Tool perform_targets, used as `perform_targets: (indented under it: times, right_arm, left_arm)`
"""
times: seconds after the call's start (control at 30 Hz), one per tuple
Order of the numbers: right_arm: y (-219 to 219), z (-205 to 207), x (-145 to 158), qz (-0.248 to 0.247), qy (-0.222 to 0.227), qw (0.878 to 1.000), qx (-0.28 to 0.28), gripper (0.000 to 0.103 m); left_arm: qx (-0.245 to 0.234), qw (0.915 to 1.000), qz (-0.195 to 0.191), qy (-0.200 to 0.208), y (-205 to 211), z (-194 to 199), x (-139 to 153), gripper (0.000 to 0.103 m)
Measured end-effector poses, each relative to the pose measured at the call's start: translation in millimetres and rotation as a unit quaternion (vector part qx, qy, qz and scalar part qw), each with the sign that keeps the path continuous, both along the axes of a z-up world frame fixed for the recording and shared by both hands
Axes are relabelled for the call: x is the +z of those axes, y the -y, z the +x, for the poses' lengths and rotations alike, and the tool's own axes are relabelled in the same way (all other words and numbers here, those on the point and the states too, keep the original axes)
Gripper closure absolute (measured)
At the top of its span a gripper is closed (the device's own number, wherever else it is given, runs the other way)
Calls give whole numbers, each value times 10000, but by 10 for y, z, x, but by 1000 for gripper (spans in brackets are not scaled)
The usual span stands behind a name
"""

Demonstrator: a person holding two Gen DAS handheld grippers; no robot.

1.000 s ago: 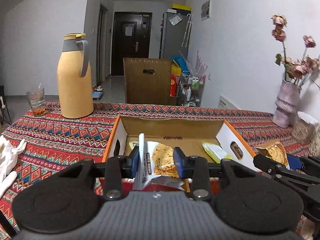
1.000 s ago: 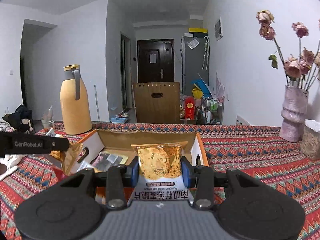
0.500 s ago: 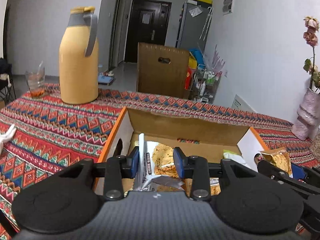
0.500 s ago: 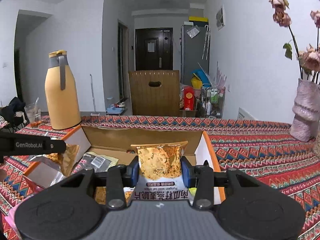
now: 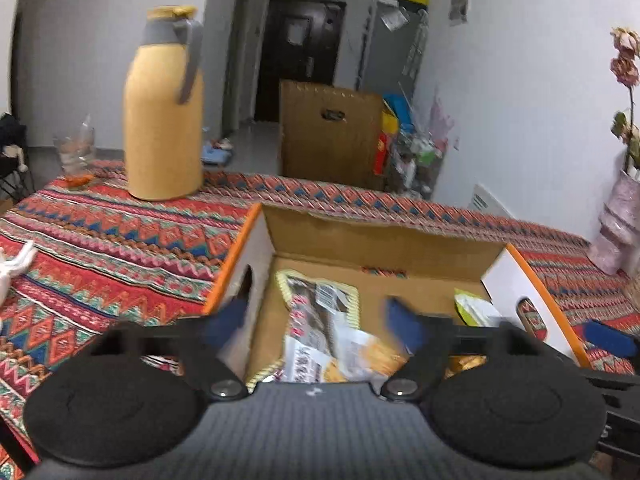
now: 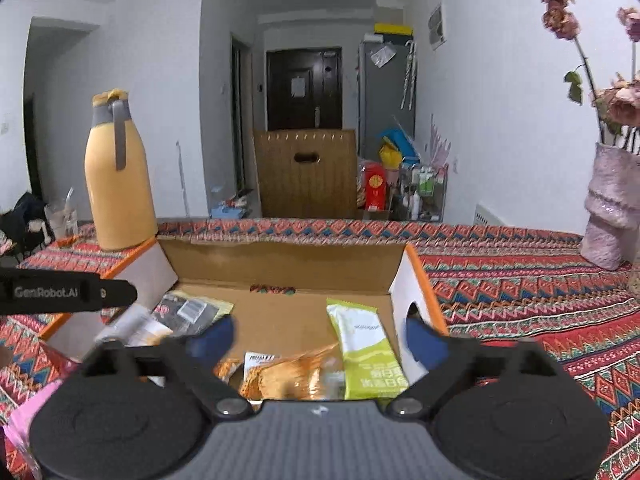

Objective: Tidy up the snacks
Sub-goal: 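Carry both cracker packets into the box and open both grippers, then return both grippers to the pile and grasp the orange-blue chip bag with the right gripper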

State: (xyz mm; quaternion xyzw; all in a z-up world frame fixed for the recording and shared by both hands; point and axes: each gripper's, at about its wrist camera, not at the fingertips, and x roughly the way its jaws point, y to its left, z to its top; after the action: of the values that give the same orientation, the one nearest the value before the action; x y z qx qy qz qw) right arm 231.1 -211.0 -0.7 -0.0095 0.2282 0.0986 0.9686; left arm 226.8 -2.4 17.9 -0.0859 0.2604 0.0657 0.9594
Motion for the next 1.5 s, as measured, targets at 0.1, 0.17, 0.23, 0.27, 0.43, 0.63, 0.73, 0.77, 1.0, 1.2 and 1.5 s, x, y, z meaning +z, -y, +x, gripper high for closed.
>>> perform_targets:
  times: [0.1,0.17,0.23,0.27,0.43,0.63,0.73,0.77,1.0,1.2,1.5]
  right_arm:
    - [49,-30,34,132,48,9999,-37,0]
    - [87,-47,46,197,51,9998,-70,0]
    - [112,-59,55,236,66,9997,-95,0]
    - [119,-66,60,251,76,9996,-99,0]
    - [132,-122,80,264,150,9995,-86,0]
    - [136,-172,127,276,247,9993,-92,0]
    - [127,-202,160,254,311,9991,-95,0]
    - [120,-218,175,231,339,9991,-95,0]
    - [117,-440,296,145,502,9986,-95,0]
    - [153,-695,285,83,442,9989,-120,0]
    - [226,-1142,165,-1,325,9994,-147,0]
  left_arm:
    - [119,9998,22,135,-11,-67,50,0]
    - [122,9998,-18,147,-15,-86,62,0]
    - [129,9998,8,133,-14,-91,69,0]
    - [128,9998,10,123,-10,-91,69,0]
    - [126,9999,6,81,-22,-84,63,0]
    - [95,9999,-54,52,-20,-131,112,0]
    - [59,9999,-126,76,-20,-188,170,0]
    - [46,9999,-129,95,-15,-217,201,0]
    - [11,9998,-180,100,-39,-427,305,0]
    - [-84,9999,-94,40,-95,-679,293,0]
    - [-141,9995,196,-208,-182,-1050,83,0]
